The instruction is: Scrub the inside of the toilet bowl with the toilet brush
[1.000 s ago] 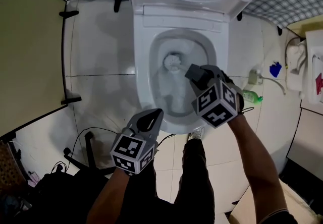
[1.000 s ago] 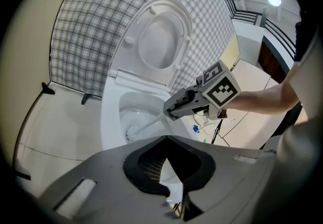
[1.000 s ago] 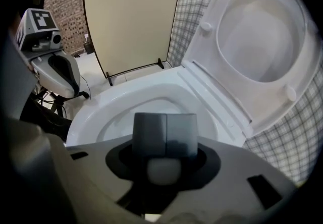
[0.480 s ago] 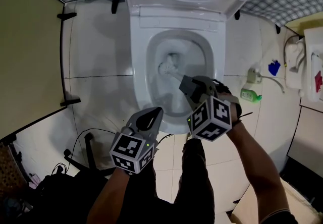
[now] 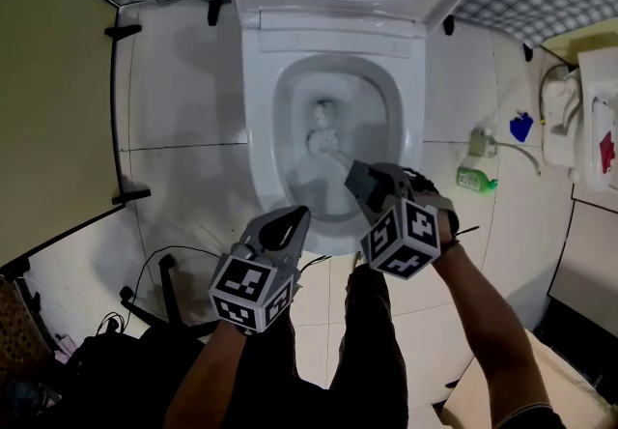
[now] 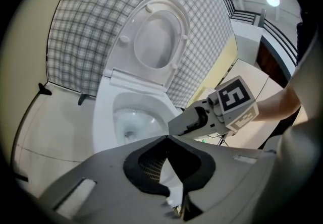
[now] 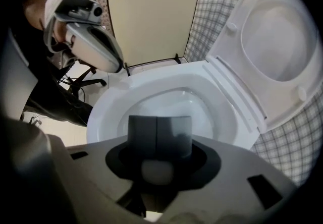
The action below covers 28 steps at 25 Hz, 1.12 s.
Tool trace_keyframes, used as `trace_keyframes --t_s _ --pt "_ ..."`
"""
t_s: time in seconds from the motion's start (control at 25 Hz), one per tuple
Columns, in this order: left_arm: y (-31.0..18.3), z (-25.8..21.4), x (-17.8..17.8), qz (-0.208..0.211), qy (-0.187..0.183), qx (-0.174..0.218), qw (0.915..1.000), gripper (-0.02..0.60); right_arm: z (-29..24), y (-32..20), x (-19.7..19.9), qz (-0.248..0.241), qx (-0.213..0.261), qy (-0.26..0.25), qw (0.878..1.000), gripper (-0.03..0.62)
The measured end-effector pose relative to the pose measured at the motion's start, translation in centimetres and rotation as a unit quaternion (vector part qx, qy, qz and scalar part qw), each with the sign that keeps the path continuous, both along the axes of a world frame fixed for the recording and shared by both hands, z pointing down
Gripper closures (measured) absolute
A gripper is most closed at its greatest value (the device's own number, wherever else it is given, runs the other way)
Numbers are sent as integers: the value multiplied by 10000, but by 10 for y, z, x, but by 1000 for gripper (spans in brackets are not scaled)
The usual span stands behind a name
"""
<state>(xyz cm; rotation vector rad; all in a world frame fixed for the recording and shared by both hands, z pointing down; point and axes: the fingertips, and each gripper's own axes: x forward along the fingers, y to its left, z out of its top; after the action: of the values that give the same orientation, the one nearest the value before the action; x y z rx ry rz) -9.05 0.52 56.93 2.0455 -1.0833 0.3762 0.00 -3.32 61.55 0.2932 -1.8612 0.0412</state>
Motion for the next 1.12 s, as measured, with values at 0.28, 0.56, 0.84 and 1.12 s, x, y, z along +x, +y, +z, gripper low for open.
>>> trace_keyframes --t_s 0.28,0.56,0.84,1.12 --pt "1 -6 6 78 -66 71 9999 572 -31 33 18 -66 -329 -378 9987 421" --pt "7 -19 18 125 -160 185 9996 572 -61 43 28 971 -678 -1335 9839 422" --pt "3 -37 24 -12 -259 391 9989 572 -106 34 63 1819 -468 -2153 9583 422" --pt "-5 -53 50 84 -302 595 9977 572 -149 21 112 2433 -77 -2912 9252 422"
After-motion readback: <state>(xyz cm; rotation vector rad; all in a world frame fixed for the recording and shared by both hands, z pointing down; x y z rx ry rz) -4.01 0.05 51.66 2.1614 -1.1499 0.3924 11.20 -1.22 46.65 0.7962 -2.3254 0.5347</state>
